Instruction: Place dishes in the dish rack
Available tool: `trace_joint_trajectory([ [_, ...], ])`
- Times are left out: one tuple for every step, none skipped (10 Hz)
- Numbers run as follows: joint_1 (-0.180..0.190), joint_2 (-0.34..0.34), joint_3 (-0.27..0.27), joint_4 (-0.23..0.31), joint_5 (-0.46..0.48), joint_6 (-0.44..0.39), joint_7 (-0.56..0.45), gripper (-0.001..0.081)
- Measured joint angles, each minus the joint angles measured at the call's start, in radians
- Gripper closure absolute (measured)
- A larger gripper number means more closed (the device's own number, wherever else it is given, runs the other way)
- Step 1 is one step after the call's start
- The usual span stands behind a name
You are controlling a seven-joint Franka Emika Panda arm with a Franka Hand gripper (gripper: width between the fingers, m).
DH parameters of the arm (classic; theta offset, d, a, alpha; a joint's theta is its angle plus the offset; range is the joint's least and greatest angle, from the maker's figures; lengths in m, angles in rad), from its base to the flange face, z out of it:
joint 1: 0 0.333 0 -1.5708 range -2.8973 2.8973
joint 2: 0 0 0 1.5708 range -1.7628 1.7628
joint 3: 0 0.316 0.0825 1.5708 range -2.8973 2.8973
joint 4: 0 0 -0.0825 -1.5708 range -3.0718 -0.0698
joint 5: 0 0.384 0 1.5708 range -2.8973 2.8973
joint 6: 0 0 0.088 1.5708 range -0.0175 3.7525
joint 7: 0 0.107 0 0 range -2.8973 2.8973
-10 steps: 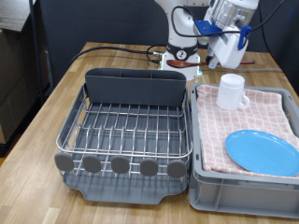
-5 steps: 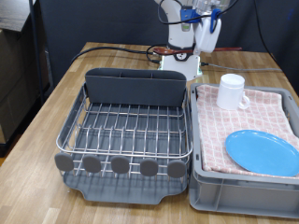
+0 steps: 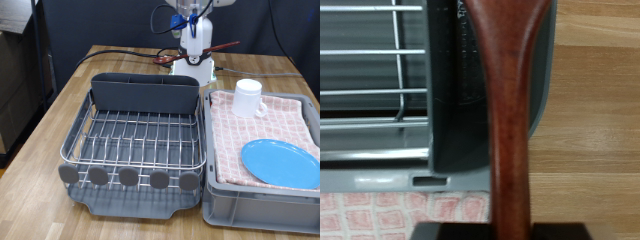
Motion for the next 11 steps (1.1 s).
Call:
trace_joint_trajectory([
  [0.013,-0.002,-0.032,-0.003,0.016,0.002,-0.058,0.0719],
  [0.01,0.001,-0.025,0.002,0.012,0.001,-0.043,0.0719],
  [0.011,0.006,-0.026,0.006,0.019,0.0,-0.04,0.0719],
  [0.014,0.013,-0.04,0.007,0.036,0.0,-0.053,0.0719],
  [0.018,0.022,-0.062,0.007,0.062,0.003,-0.08,0.0719],
  [0.023,0.035,-0.087,0.007,0.087,0.009,-0.114,0.0719],
  [0.026,0.05,-0.114,0.007,0.107,0.021,-0.149,0.0719],
  [0.027,0.067,-0.138,0.007,0.121,0.032,-0.18,0.0719],
  [0.028,0.083,-0.163,0.007,0.136,0.045,-0.209,0.0719],
  [0.028,0.1,-0.189,0.007,0.154,0.056,-0.241,0.0719],
  [0.029,0.117,-0.218,0.008,0.175,0.064,-0.28,0.0719],
])
